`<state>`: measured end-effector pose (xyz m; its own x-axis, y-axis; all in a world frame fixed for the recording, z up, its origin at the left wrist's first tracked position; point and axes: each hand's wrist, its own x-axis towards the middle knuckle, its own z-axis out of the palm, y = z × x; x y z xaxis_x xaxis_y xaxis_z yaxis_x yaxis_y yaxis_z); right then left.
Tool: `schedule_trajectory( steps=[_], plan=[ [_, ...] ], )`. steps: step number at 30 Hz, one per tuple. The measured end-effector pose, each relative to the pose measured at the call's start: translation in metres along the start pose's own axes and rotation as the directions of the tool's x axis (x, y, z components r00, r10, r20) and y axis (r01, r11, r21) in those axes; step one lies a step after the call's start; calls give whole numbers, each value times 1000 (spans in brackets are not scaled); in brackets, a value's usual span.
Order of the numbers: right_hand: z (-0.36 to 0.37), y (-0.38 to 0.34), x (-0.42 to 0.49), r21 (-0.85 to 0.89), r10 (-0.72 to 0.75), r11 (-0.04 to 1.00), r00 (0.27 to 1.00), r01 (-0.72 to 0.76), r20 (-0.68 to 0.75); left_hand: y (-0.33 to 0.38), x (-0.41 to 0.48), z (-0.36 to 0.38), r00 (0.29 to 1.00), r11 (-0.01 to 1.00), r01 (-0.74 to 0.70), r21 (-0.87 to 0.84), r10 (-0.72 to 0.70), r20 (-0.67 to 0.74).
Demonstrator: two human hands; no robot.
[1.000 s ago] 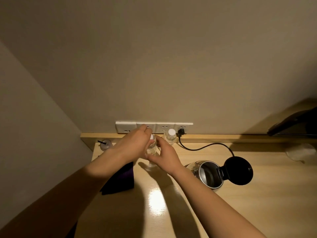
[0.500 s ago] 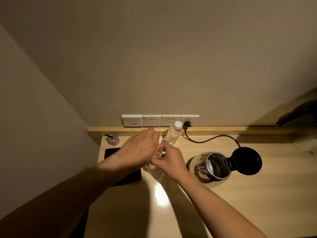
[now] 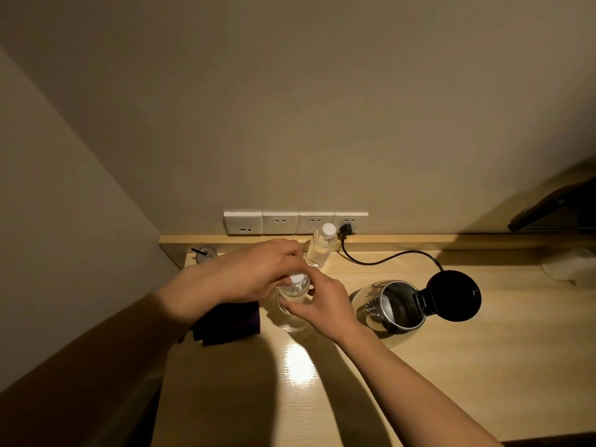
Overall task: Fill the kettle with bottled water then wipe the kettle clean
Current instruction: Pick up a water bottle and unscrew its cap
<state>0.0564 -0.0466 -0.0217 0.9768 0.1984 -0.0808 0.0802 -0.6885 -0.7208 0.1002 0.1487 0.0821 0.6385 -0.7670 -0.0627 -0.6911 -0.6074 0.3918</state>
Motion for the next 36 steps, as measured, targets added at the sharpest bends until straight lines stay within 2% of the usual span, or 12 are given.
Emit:
schedule_trajectory(
  steps=[6,11,15,17,19,22,24,27,29,31,34,36],
  plan=[
    [1,2,-7,19,18,1000,1000,-19,16,9,-7,24,991,993,35,115,-19,-131],
    [0,-1,-11,47,53,998,999,-53,8,15,-6,41,946,959,273,74,-253,-203],
    [-2,-4,-13,54,47,997,999,-47,0,20,-5,39,903,935,349,62,-318,-287],
    [-4,-5,-13,50,34,998,999,-35,6,16,-6,33,917,950,310,-44,-311,-249],
    [-5,-5,-13,51,35,998,999,-36,11,11,-7,25,964,974,180,-139,-203,-170],
    [-4,-5,-12,32,40,999,999,-41,20,8,-4,16,994,988,27,-153,-42,-100],
    [-4,-5,-13,36,41,998,999,-42,16,10,-3,14,992,982,30,-189,-52,-114],
    [-4,-4,-14,79,60,995,998,-60,7,14,-6,16,964,944,82,-320,-157,-215],
    [-4,-4,-14,87,64,994,998,-64,3,13,-14,20,924,895,112,-431,-253,-286],
    [-4,-2,-13,96,73,993,997,-73,2,10,-23,27,870,791,143,-594,-386,-305],
    [-5,-1,-13,91,83,992,997,-82,-6,2,-37,47,786,468,150,-871,-591,-182],
    [-5,0,-13,96,80,992,997,-78,-13,-9,-44,68,716,317,132,-939,-686,-131]
  ],
)
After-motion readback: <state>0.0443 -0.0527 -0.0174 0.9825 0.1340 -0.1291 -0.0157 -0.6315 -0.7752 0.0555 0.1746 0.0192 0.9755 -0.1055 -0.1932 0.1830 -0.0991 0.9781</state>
